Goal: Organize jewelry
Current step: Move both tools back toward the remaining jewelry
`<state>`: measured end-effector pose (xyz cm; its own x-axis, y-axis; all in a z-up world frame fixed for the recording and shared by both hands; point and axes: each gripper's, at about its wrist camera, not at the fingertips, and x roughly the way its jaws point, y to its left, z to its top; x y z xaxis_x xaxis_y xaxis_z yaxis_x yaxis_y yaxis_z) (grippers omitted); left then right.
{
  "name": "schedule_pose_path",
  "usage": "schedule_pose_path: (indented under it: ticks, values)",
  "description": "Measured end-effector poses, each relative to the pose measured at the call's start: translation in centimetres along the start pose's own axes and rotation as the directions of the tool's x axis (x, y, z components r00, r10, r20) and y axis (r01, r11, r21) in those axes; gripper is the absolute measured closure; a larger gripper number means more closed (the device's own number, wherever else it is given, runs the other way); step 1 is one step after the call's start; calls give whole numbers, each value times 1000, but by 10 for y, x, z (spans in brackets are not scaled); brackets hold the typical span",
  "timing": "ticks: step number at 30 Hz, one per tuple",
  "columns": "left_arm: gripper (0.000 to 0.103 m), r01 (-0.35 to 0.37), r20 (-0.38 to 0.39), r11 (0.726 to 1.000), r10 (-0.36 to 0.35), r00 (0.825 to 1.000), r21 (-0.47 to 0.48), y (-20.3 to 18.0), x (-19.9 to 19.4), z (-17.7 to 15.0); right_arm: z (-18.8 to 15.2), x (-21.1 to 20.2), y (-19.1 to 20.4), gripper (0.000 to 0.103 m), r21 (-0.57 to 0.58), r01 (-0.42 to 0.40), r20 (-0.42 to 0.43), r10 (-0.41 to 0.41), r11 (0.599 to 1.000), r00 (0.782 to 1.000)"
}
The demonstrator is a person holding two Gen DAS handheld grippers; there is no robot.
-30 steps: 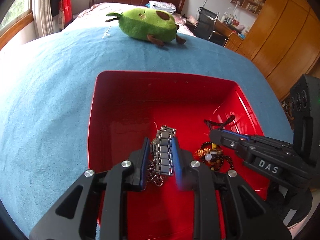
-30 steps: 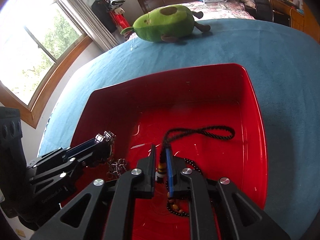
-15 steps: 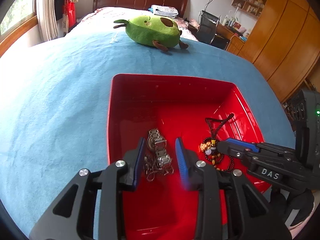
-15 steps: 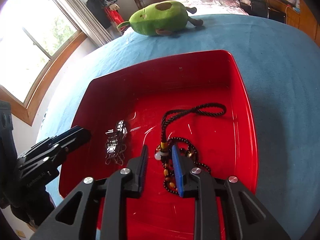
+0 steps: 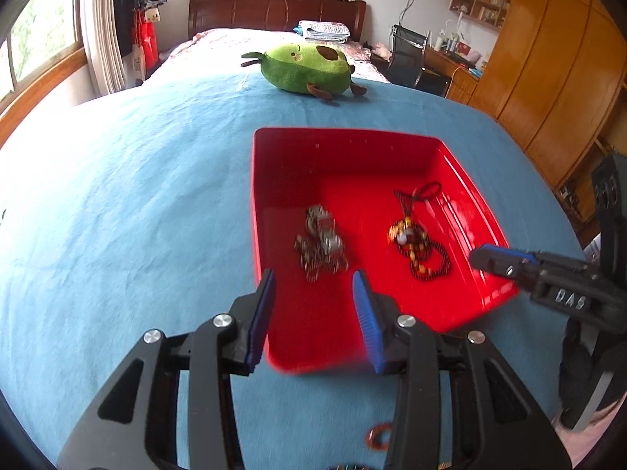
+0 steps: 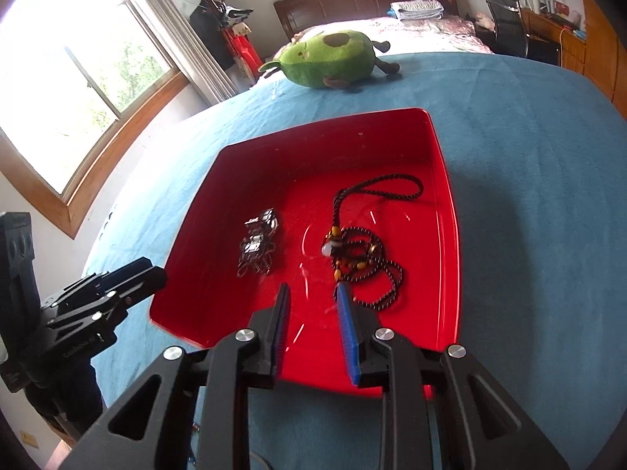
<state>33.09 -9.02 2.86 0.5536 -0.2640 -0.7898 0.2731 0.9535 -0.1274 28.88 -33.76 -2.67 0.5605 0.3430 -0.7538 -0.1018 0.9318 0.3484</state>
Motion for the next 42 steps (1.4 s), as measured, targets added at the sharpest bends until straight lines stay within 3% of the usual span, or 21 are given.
schedule_pose_path:
  ticks: [9, 22, 38, 41, 42]
  values:
    - [63, 6, -92, 999, -2, 996, 45, 0, -15, -61, -43, -22, 17, 78, -46, -33, -20, 32, 998, 999]
    - [58, 11, -135, 1000, -9, 991, 20, 11, -30, -148, -114, -7, 24, 78, -19, -122, -91, 120, 992, 989]
    - [52, -8, -130, 999, 12, 991, 33, 5, -27, -177, -154, -2, 30, 76, -9, -127, -92, 126, 992, 988]
    - [56, -24, -126, 999, 30, 992, 47, 6, -26, -177, -157, -1, 35, 76, -20, -132, -93, 129, 991, 987]
    - [62, -35, -124, 998, 41, 991, 51, 6, -25, -176, -158, -2, 37, 76, -24, -134, -93, 132, 991, 987]
